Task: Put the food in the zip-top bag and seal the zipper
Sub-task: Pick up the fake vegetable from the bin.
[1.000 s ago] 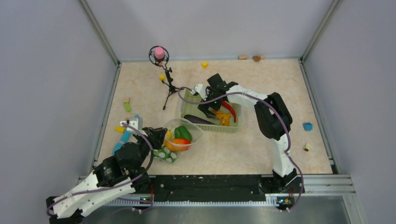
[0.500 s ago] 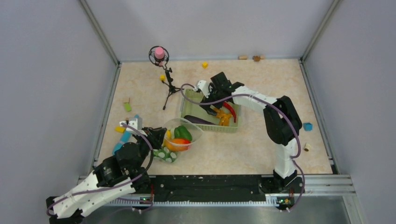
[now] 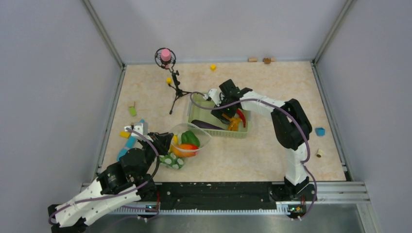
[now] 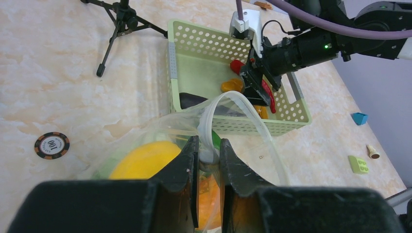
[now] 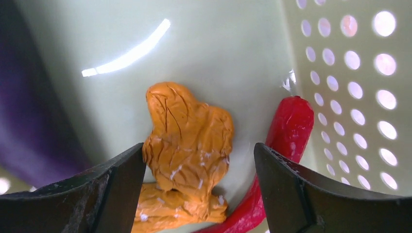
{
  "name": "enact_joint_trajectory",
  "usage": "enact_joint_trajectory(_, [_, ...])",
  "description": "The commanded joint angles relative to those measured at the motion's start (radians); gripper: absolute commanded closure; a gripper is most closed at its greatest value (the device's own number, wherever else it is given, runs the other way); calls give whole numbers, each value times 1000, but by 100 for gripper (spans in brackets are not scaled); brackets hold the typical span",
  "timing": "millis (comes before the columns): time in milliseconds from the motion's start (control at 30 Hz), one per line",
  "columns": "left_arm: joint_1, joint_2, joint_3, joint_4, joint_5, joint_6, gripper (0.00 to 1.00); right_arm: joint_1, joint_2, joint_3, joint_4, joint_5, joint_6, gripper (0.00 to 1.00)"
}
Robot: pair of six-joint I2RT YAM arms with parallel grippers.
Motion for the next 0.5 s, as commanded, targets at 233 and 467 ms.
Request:
enact_joint_trajectory(233, [2, -6, 1, 43, -14, -1, 100, 11, 47, 5, 118, 60, 97, 48])
enact_joint_trajectory(467, [2, -6, 1, 44, -4, -2, 100, 14, -108, -99, 267, 83, 179, 83])
